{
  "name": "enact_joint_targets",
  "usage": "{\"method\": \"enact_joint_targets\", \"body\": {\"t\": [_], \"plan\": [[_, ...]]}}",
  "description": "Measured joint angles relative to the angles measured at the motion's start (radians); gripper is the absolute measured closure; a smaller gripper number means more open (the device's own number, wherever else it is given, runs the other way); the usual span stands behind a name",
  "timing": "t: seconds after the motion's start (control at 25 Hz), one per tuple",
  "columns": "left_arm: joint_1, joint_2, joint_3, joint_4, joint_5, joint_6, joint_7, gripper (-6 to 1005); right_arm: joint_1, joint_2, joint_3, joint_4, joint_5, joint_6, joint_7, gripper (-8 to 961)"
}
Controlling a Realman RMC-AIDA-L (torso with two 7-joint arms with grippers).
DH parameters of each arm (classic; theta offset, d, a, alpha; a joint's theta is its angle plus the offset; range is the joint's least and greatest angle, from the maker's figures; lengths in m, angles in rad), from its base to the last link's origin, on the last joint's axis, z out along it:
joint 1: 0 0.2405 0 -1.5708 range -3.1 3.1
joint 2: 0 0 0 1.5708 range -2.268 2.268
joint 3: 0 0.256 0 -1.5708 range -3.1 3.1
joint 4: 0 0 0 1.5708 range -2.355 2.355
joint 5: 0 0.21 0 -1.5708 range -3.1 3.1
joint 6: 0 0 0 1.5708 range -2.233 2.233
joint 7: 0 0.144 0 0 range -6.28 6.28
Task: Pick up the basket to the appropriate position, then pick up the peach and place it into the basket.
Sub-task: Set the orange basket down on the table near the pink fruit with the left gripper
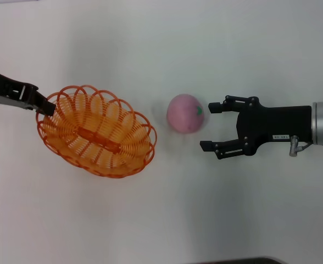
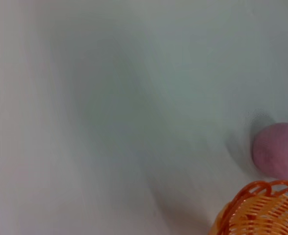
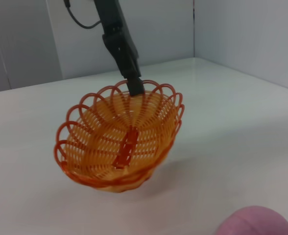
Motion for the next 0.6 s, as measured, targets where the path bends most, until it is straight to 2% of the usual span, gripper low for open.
{"method": "enact_joint_targets", "body": {"t": [0.36,0.6], "plan": [[0.042,0.002,-0.082,-0.019,-0.045,0.019,-0.011,954,-0.001,0.000,0.000,0.000,0.000,0.000,0.000,19],[0.077,-0.006,-0.097,-0.015,-0.063,0.012,-0.013,953,0.001,0.000,0.000,-0.001,0.000,0.000,0.000,19]]}}
